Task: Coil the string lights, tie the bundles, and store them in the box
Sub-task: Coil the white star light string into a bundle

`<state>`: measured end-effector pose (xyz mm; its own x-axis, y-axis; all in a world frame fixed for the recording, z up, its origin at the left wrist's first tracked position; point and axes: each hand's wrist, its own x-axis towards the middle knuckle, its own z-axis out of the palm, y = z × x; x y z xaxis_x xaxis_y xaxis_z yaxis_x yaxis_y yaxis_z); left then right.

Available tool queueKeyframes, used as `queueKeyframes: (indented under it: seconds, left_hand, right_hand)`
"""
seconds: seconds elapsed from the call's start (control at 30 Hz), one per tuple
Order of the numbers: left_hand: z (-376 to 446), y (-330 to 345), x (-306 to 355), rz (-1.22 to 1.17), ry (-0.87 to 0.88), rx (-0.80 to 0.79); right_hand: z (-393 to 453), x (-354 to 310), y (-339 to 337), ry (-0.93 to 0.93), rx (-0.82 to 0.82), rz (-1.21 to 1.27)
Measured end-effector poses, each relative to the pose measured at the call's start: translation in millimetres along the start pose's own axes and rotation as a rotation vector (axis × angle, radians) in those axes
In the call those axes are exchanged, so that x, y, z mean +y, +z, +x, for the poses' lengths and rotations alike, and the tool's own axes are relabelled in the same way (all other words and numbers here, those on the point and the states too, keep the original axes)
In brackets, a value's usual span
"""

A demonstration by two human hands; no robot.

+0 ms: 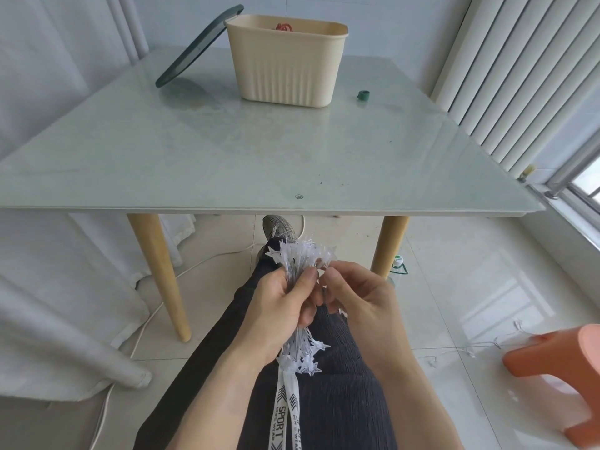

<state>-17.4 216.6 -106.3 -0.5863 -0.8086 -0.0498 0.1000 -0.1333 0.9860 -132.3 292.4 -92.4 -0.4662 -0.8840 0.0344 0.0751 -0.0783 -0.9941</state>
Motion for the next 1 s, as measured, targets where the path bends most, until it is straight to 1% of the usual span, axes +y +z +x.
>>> queueKeyframes:
  seconds: [0.1,0.27,0.37,0.43,0.53,0.6,0.67,0.77,0.8,0.9,1.0]
  left_hand:
    - [-0.9,-0.5,1.8,-0.012,-0.022,-0.021]
    - [-1.9,0.2,4.9,-0.008,-0.043,0.023]
    - [-1.3,0.1,4.7,-0.003,-0.038,0.053]
    - [-2.0,0.2,5.5,0.002,-0.036,0.044]
    - [-3.4,0.6,7.9,0.012,-0.041,0.006]
    - [-3.5,0.7,8.8,0.015,-0.043,0.004]
    - [-3.7,0.6,8.6,0.019,-0.045,0.024]
    - [-4.1,2.3,8.5,0.025,-0.041,0.08]
    - [-3.8,2.5,8.2,0.027,-0.038,0.106]
    - [-1.6,2.4,7.9,0.02,-0.02,0.162]
    - [-1.5,3.5,9.5,-0.001,0.005,0.135]
  right_hand:
    - [0.3,0.5,-1.1,0.018,0.014,0.036]
    - [1.4,-0.4,-2.5,-0.027,0.148,-0.154]
    - [0.7,-0.6,-2.1,-0.018,0.188,-0.18]
    - [0.9,0.1,-1.9,-0.006,0.195,-0.188]
    - [1.9,1.7,-4.4,0.025,0.181,-0.188]
    - [2.6,1.6,-5.7,0.045,0.137,-0.189]
    - [2.8,2.7,-6.4,0.044,0.119,-0.214]
    - [3.2,3.3,-7.2,0.023,0.158,-0.199]
    - [2.9,2.8,-7.2,0.02,0.145,-0.193]
    - [1.7,2.4,-5.8,0.048,0.027,-0.092]
    - [3.3,3.6,-6.0,0.078,0.018,-0.005]
